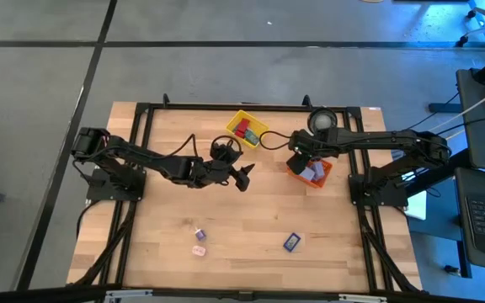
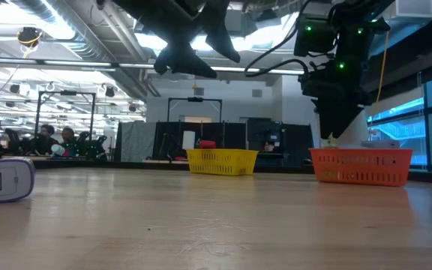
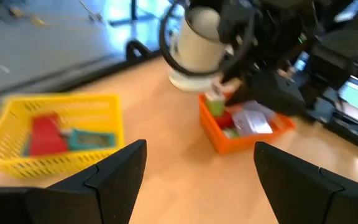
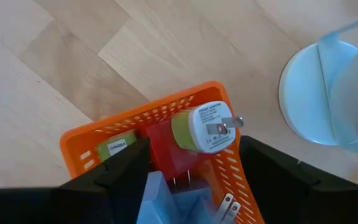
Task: Pick & Place Office items
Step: Put the blue charger adapter into the orange bin
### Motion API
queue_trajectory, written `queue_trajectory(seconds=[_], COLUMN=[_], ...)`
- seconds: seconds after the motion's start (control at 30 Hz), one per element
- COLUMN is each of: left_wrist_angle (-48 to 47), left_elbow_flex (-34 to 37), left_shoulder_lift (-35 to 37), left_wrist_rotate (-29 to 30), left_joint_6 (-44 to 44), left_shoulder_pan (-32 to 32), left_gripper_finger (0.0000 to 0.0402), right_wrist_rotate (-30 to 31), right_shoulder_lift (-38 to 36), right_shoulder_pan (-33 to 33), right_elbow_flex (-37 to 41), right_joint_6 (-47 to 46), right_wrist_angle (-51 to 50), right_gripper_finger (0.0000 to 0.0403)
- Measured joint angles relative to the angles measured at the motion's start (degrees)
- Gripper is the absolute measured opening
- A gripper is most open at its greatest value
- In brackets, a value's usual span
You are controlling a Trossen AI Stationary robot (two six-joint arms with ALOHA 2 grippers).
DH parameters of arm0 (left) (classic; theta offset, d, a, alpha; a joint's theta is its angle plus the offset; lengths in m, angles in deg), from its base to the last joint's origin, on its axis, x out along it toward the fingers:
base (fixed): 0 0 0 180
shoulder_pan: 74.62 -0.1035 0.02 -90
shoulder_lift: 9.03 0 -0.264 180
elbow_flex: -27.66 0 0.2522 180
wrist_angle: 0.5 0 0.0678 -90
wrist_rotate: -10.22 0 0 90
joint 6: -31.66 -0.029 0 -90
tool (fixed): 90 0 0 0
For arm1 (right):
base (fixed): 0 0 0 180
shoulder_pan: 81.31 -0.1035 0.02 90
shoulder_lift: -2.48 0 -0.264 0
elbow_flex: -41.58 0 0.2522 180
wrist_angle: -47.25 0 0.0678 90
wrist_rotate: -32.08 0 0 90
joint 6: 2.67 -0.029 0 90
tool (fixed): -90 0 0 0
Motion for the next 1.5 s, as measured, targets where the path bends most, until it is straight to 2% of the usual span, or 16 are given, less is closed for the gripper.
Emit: queue_trajectory(seconds=[0.27,0.5,0.63,0.7,0.83,0.9,1.1,1.27,1.37,1.5], left_wrist_angle=[-10.6,-27.8,-37.8,-41.2,-43.4,-42.7,-42.5,-42.5,-41.3,-38.7], left_elbow_flex=[0.0,0.0,0.0,0.0,0.0,0.0,0.0,0.0,0.0,0.0], left_shoulder_lift=[0.0,0.0,0.0,0.0,-0.1,-0.1,-0.8,-4.0,-6.1,-8.0], left_wrist_rotate=[-14.2,-26.6,-26.8,-26.8,-30.3,-31.8,-32.0,-33.8,-36.2,-35.4], left_joint_6=[9.4,27.6,38.6,47.9,70.4,76.3,88.8,97.8,99.0,99.3], left_shoulder_pan=[1.5,8.8,14.6,16.7,19.0,20.2,24.4,26.7,26.9,25.9], left_gripper_finger=[0.0294,0.0294,0.0294,0.0294,0.0294,0.0294,0.0294,0.0294,0.0294,0.0294], right_wrist_rotate=[-2.1,-4.3,-4.3,-4.3,-4.3,-4.3,-4.8,-5.7,-5.7,-5.9], right_shoulder_lift=[0.0,0.0,0.0,0.0,0.0,0.0,0.0,0.0,0.0,0.0], right_shoulder_pan=[0.0,0.0,0.0,0.0,0.0,0.0,0.0,0.0,0.0,0.0], right_elbow_flex=[-1.9,-7.4,-10.0,-10.8,-11.8,-11.9,-11.9,-11.9,-11.9,-11.9], right_joint_6=[3.8,6.6,8.9,9.7,10.7,10.7,12.2,12.8,13.5,14.7], right_wrist_angle=[-1.1,-2.2,-1.8,-1.3,-0.5,0.7,2.7,2.6,2.7,3.0], right_gripper_finger=[0.0274,0.0265,0.0261,0.0261,0.0261,0.0261,0.0261,0.0261,0.0261,0.0261])
